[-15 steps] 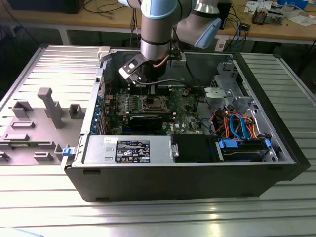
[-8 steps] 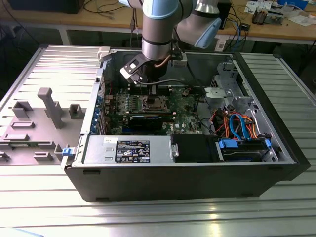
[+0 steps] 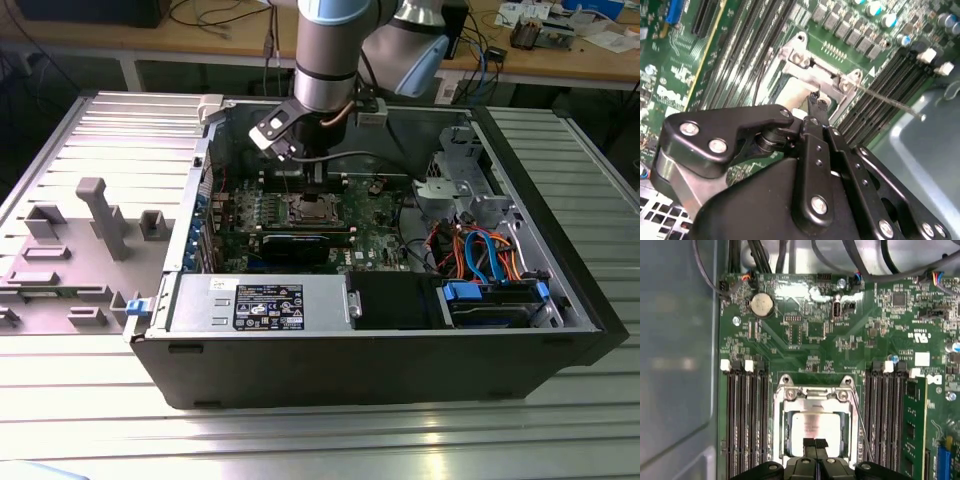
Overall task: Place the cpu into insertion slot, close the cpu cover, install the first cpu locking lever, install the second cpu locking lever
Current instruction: 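Close the cpu cover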
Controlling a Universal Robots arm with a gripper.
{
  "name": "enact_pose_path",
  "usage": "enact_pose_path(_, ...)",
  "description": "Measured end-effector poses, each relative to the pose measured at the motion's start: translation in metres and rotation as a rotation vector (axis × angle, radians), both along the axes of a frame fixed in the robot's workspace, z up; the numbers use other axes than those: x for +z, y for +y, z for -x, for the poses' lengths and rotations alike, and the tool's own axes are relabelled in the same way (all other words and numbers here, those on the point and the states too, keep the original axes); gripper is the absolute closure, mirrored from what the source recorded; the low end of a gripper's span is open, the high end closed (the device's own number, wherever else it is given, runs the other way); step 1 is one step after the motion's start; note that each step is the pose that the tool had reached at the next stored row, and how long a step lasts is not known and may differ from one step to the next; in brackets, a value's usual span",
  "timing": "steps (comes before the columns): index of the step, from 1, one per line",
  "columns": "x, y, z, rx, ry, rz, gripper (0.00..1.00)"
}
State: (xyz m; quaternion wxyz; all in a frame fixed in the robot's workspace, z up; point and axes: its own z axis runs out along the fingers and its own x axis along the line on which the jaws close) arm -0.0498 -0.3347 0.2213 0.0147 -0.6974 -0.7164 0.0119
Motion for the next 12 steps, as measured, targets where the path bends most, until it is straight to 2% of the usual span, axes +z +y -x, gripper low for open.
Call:
enact_pose_path(1, 0.0003, -0.0001, -0.0039, 0.0, 0.0054, -0.0021, 0.89)
enact_pose_path(3, 0.0013, 0.0, -0.0075, 0.0, 0.0093, -0.0045, 0.89)
enact_pose_path(5, 0.0027, -0.0001, -0.0081, 0.0, 0.01, -0.0055, 0.89)
enact_pose_path(6, 0.0026, 0.0, -0.0069, 0.0, 0.0099, -0.0065, 0.89)
enact_pose_path(9, 0.0021, 0.0, 0.0041, 0.0, 0.0095, -0.0076, 0.89)
enact_pose_path(12, -0.0031, 0.0, 0.0142, 0.0, 0.0096, -0.0076, 0.89)
